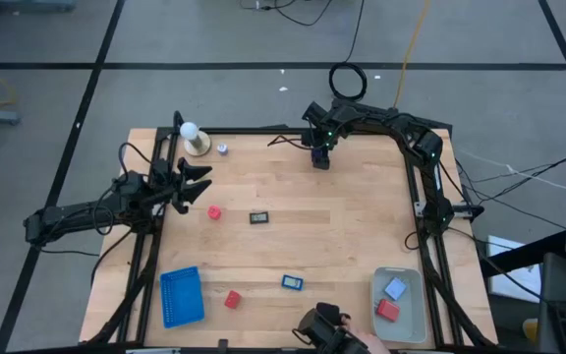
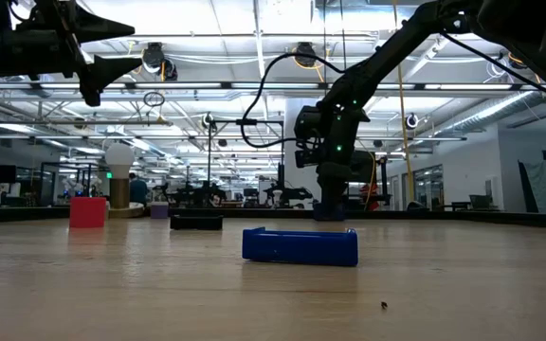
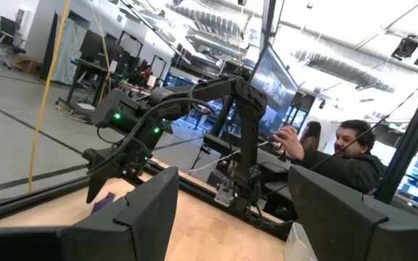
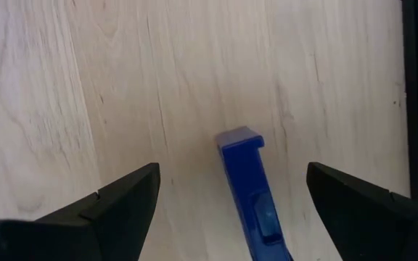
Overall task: Pick & Place Office items
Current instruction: Put the purple digital timer into the blue bin
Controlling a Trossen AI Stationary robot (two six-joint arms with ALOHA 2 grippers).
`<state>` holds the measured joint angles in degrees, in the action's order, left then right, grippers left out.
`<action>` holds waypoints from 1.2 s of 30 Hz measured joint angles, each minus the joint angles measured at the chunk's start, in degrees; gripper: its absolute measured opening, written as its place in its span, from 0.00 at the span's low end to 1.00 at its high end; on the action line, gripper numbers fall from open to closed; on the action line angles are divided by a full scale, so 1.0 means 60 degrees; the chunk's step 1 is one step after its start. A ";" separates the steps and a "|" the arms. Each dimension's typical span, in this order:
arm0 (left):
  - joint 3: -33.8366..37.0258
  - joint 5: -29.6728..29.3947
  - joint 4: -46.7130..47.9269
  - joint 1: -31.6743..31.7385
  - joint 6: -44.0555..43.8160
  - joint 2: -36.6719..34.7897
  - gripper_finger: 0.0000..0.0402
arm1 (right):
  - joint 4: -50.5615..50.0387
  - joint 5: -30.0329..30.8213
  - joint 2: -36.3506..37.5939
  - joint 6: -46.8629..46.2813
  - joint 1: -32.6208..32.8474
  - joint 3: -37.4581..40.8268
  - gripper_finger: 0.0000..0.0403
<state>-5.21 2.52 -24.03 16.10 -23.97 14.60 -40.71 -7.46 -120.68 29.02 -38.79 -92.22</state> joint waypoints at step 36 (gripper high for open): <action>0.0000 0.0102 -0.0004 -0.0003 -0.0050 -0.0002 0.65 | -0.0259 -0.0051 0.0004 0.0553 0.0112 -0.0001 0.46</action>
<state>-5.21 3.14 -24.05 16.08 -24.27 14.59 -42.26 -7.77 -120.66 32.34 -38.11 -92.23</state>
